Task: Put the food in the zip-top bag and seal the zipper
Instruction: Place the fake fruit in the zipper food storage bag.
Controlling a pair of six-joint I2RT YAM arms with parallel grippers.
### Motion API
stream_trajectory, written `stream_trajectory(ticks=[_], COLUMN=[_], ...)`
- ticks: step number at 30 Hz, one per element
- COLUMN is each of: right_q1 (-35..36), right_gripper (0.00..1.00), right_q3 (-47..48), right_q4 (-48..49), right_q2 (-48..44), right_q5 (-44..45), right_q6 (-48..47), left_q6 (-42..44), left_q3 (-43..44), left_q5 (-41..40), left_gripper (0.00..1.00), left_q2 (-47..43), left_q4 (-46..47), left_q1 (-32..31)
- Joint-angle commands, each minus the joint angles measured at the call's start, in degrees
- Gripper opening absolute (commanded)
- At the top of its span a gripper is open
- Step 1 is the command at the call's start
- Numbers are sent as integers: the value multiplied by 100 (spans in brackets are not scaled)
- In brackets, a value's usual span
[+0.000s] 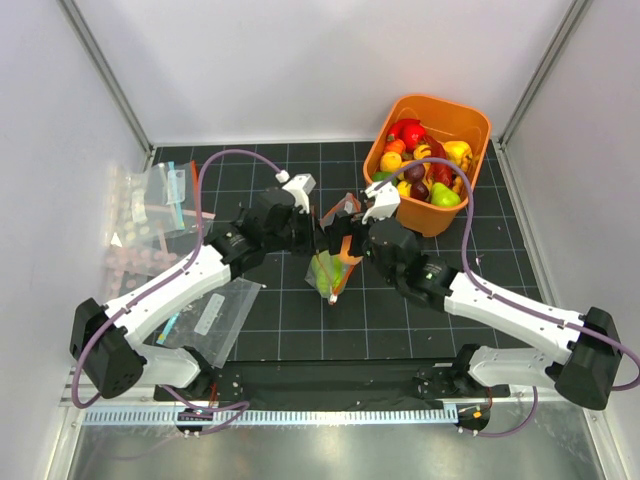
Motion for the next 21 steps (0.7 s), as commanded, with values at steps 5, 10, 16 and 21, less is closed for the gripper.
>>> stream_trajectory(ticks=[5, 10, 16, 21], right_q1=[47, 47, 38, 47], right_gripper=[93, 94, 100, 99], right_q3=[351, 404, 448, 439], right_q4=[-120, -261, -349, -340], right_q2=[78, 8, -62, -212], right_q5=[62, 159, 291, 247], right_q6=[160, 186, 239, 204], left_q6=[-159, -177, -203, -230], left_q3=[66, 40, 31, 13], left_q5=[291, 282, 335, 335], left_gripper=[0, 0, 0, 0], left_q2=[6, -20, 23, 59], left_q4=[289, 297, 306, 306], left_q1=[180, 233, 294, 356])
